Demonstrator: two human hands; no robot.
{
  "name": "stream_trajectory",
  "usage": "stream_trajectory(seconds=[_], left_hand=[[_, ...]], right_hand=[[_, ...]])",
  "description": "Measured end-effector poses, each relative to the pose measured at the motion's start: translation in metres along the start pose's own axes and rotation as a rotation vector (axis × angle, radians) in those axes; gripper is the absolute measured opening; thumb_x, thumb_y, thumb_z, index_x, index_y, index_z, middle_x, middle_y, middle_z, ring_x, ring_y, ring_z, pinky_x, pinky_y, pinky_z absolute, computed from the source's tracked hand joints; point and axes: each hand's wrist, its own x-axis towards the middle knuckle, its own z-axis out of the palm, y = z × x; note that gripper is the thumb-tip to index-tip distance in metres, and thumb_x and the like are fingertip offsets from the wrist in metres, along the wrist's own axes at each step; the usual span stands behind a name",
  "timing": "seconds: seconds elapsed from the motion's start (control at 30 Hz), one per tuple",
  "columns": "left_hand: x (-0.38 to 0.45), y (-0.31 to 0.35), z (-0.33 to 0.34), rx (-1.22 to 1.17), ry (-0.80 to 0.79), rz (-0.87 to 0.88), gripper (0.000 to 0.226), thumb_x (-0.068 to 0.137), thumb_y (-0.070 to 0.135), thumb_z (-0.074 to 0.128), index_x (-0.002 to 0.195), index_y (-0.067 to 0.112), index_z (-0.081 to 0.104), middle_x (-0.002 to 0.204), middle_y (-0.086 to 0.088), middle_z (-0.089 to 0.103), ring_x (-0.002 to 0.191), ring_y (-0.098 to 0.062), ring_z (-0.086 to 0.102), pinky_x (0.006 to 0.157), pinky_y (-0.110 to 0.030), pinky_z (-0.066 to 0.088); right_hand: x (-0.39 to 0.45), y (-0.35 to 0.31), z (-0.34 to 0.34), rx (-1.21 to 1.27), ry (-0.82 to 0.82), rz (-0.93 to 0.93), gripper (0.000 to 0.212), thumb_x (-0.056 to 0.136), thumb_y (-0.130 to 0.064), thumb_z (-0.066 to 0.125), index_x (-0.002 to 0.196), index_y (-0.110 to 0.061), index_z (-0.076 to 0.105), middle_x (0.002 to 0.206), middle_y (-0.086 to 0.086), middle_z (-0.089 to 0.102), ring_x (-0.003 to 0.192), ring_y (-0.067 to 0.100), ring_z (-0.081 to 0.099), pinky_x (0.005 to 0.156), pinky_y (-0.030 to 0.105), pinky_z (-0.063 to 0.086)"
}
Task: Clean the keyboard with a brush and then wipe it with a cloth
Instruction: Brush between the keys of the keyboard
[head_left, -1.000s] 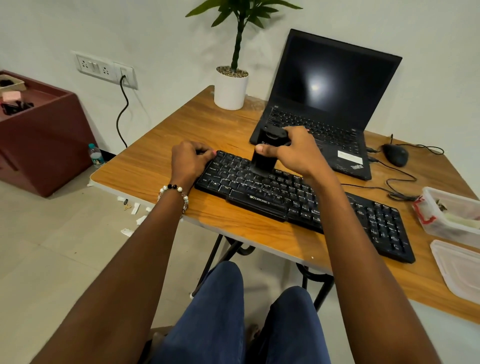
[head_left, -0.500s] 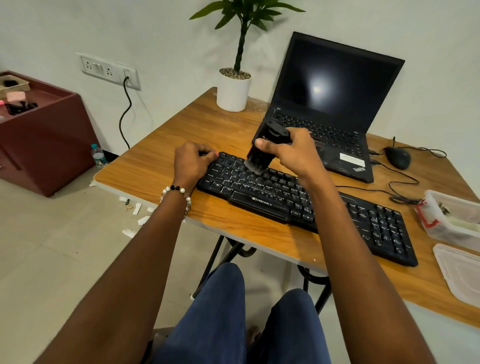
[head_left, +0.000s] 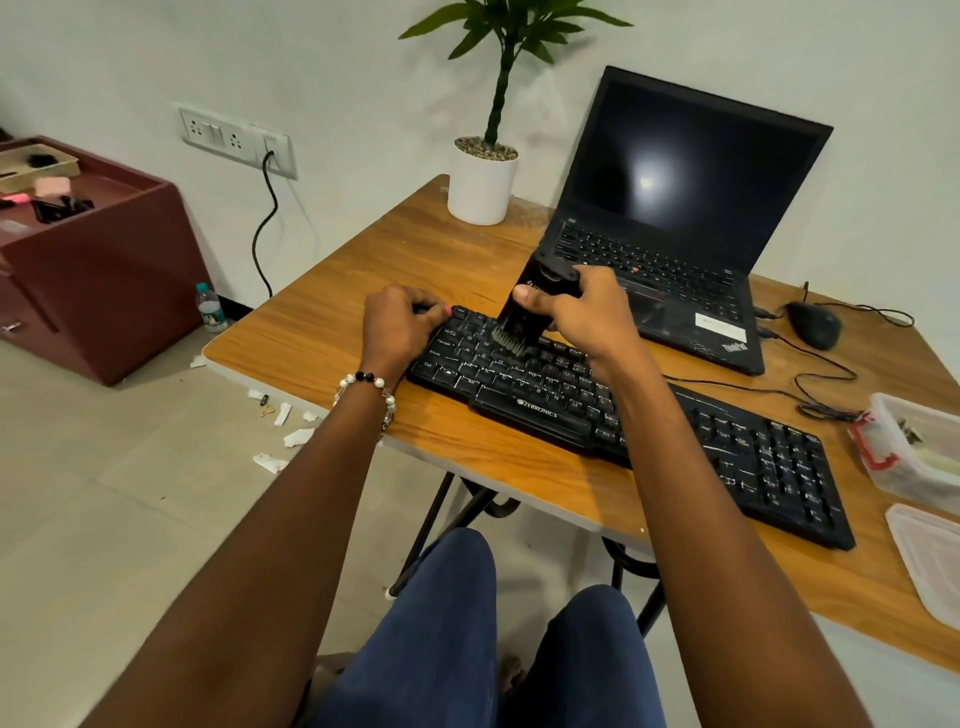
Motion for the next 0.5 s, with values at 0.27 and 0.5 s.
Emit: stream_trajectory(seconds=[0.27, 0.5], left_hand=[[0.001, -0.001, 0.001, 0.001, 0.004, 0.014, 0.014, 0.083, 0.015, 0.074, 0.094, 0.006, 0.076, 0.093, -0.006, 0.073, 0.072, -0.003, 0.058, 0.058, 0.004, 0.037], [0.001, -0.001, 0.000, 0.000, 0.007, 0.020, 0.014, 0.083, 0.016, 0.074, 0.092, 0.006, 0.076, 0.091, -0.004, 0.073, 0.073, -0.003, 0.059, 0.058, 0.003, 0.038]], right_hand=[[-0.004, 0.002, 0.013, -0.187, -0.007, -0.062, 0.035, 0.080, -0.035, 0.077, 0.104, -0.011, 0.066, 0.100, 0.005, 0.068, 0.092, 0.019, 0.063, 0.078, 0.035, 0.054], [0.001, -0.005, 0.005, -0.052, 0.054, -0.059, 0.031, 0.081, -0.031, 0.076, 0.103, -0.010, 0.066, 0.099, 0.001, 0.068, 0.084, 0.007, 0.060, 0.062, 0.018, 0.042]])
